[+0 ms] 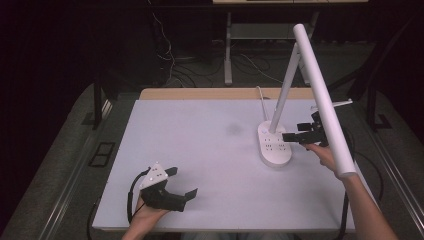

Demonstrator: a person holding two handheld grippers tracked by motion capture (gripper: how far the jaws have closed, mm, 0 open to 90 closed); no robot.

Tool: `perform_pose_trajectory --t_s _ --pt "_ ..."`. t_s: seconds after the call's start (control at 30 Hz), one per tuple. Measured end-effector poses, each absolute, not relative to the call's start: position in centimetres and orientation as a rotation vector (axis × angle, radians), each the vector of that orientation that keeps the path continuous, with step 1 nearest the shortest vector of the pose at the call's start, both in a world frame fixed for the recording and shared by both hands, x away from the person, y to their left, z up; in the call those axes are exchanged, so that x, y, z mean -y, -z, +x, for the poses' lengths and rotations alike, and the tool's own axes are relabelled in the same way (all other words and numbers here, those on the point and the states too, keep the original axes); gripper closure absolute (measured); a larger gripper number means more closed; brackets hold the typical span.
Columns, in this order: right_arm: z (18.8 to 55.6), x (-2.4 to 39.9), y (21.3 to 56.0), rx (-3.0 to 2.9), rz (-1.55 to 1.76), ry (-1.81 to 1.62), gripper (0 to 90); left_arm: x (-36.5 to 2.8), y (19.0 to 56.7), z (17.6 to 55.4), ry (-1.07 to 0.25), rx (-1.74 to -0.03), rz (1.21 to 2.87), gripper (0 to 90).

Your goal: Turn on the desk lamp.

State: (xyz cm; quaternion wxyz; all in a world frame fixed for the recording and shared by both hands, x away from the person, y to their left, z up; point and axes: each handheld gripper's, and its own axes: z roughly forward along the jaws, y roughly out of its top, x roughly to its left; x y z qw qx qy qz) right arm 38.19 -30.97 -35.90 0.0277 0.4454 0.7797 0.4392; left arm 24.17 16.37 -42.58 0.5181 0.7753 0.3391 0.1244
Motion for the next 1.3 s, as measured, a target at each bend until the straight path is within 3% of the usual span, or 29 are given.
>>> perform_pose_trajectory --t_s 0.07,0.1,0.27,0.3,0.43,0.97,1.3 --pt "38.4 31.0 36.0 -2.407 1.376 -1.349 0.8 -16.4 42.6 24.2 -0.299 -0.813 1.862 0.0" --pt "38.7 31.1 36.1 -2.405 1.362 -1.35 6.3 -16.4 42.6 24.2 -0.298 -0.813 1.863 0.0" --pt "39.4 31.4 36.5 -2.393 1.398 -1.322 6.5 -16.4 42.6 24.2 -0.297 -0.814 1.863 0.0" --pt "39.7 31.6 36.7 -2.393 1.401 -1.326 14.4 -16.4 42.6 24.2 -0.297 -0.813 1.865 0.0" --pt "40.3 31.8 37.2 -2.386 1.418 -1.322 16.9 -16.4 42.6 24.2 -0.296 -0.812 1.867 0.0" --pt "42.3 32.4 38.1 -2.358 1.468 -1.279 42.0 -16.4 42.7 24.3 -0.292 -0.813 1.87 0.0" --pt "43.5 32.4 39.2 -2.345 1.511 -1.287 62.6 -16.4 42.7 24.4 -0.298 -0.809 1.877 0.0"
